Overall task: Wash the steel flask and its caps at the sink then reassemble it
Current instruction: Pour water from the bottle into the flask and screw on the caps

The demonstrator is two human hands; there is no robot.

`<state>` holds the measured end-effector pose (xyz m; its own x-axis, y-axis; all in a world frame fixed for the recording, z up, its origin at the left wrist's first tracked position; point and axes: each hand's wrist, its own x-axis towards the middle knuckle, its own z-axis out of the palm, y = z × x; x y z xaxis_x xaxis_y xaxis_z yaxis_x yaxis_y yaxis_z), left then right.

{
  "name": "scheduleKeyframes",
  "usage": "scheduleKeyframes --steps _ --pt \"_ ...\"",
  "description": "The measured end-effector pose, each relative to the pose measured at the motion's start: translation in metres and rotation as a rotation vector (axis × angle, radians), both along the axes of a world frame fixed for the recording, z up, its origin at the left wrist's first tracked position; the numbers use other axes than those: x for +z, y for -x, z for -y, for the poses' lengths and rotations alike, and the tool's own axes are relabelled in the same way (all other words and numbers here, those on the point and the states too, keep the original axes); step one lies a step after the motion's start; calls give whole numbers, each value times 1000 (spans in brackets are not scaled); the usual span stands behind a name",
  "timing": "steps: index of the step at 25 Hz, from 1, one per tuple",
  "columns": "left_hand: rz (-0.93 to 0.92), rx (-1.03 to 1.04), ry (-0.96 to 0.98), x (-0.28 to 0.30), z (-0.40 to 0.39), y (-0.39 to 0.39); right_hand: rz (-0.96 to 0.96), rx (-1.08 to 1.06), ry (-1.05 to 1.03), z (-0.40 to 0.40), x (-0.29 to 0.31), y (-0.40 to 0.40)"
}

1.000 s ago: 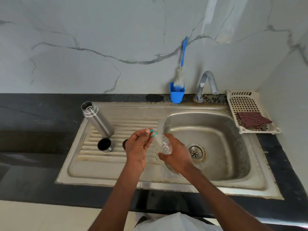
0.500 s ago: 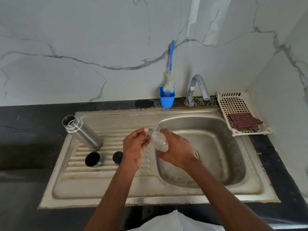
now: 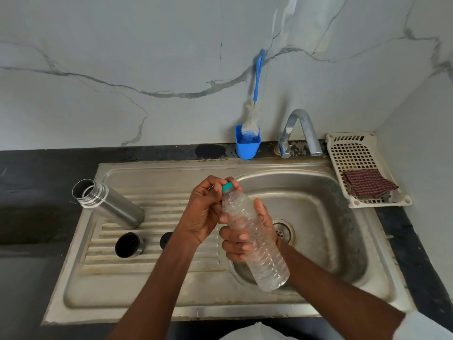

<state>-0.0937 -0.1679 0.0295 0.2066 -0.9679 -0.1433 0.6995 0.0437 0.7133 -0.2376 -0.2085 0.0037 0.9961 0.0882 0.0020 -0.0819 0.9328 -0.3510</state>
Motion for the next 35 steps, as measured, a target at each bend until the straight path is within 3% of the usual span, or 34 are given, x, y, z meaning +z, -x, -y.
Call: scheduleKeyframes --steps 3,5,6,8,10,13,16,22,29,35 --pt "-13 -15 22 -5 14 -12 11 -6 -27 2 1 -16" --pt "63 71 -82 -12 21 -31 -185 -68 104 20 3 -15" --pt "92 118 -117 -17 25 -43 -357 -122 281 32 2 -15" --pt "150 149 -126 -28 34 -68 -695 -186 851 54 0 -19" --pt "454 148 -240 -44 47 -88 -877 -305 1309 73 -2 -31" --pt "1287 61 -675 -88 63 -110 -965 -608 1642 104 3 -62" --pt "1636 -251 -917 -121 58 -110 -986 -732 1871 138 10 -105" --pt "1689 -283 -855 -130 52 -111 -1191 -693 1902 177 3 -164" --pt "1718 -281 -856 -130 54 -111 -1174 -742 1926 177 3 -174" --pt "1727 -287 -853 -131 54 -112 -1194 -667 2063 179 13 -172"
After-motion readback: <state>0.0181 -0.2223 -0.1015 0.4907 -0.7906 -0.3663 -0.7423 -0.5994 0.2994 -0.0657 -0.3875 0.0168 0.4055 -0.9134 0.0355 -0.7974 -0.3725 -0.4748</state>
